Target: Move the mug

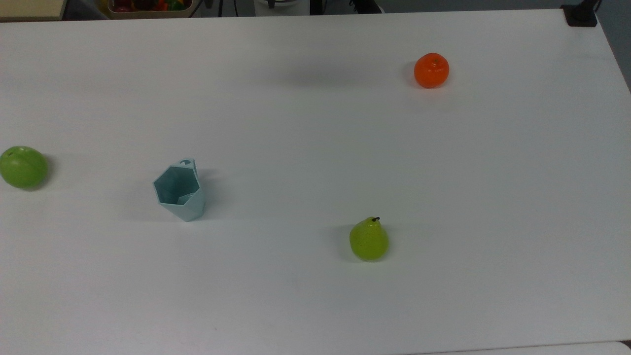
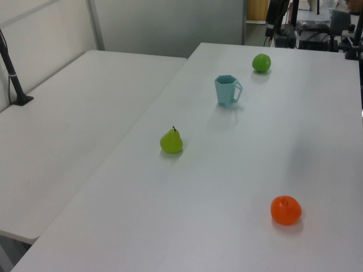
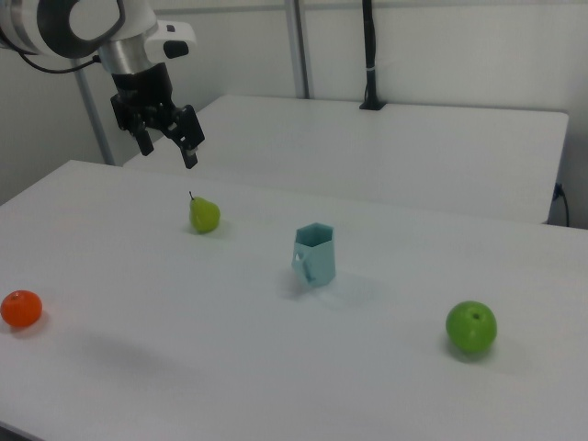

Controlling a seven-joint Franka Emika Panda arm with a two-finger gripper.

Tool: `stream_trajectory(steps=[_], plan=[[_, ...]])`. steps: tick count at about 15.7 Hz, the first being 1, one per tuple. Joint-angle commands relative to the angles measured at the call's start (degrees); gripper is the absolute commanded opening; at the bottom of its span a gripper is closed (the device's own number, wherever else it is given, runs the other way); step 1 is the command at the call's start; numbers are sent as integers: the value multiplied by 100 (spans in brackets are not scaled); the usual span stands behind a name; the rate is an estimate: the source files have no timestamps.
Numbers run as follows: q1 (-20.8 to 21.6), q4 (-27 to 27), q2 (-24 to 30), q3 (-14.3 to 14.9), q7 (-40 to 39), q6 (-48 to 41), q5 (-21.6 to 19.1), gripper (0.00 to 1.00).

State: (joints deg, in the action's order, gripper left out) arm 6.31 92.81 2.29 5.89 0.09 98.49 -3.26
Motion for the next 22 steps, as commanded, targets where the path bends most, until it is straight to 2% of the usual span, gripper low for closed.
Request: stream_trajectory(steps=[1, 5, 8, 11, 18, 19, 22], plan=[[125, 167, 96, 88, -368, 100, -52, 100], [125, 368, 78, 88, -361, 257, -96, 100], [-6, 615, 43, 97, -396, 889, -88, 93], [-86, 642, -185, 167, -396, 1267, -61, 86], [-95, 633, -800, 342, -422, 2032, -44, 82], [-95, 633, -853, 395, -561, 2051, -35, 76], [-95, 642, -1116, 405, -800, 2121, -44, 70]])
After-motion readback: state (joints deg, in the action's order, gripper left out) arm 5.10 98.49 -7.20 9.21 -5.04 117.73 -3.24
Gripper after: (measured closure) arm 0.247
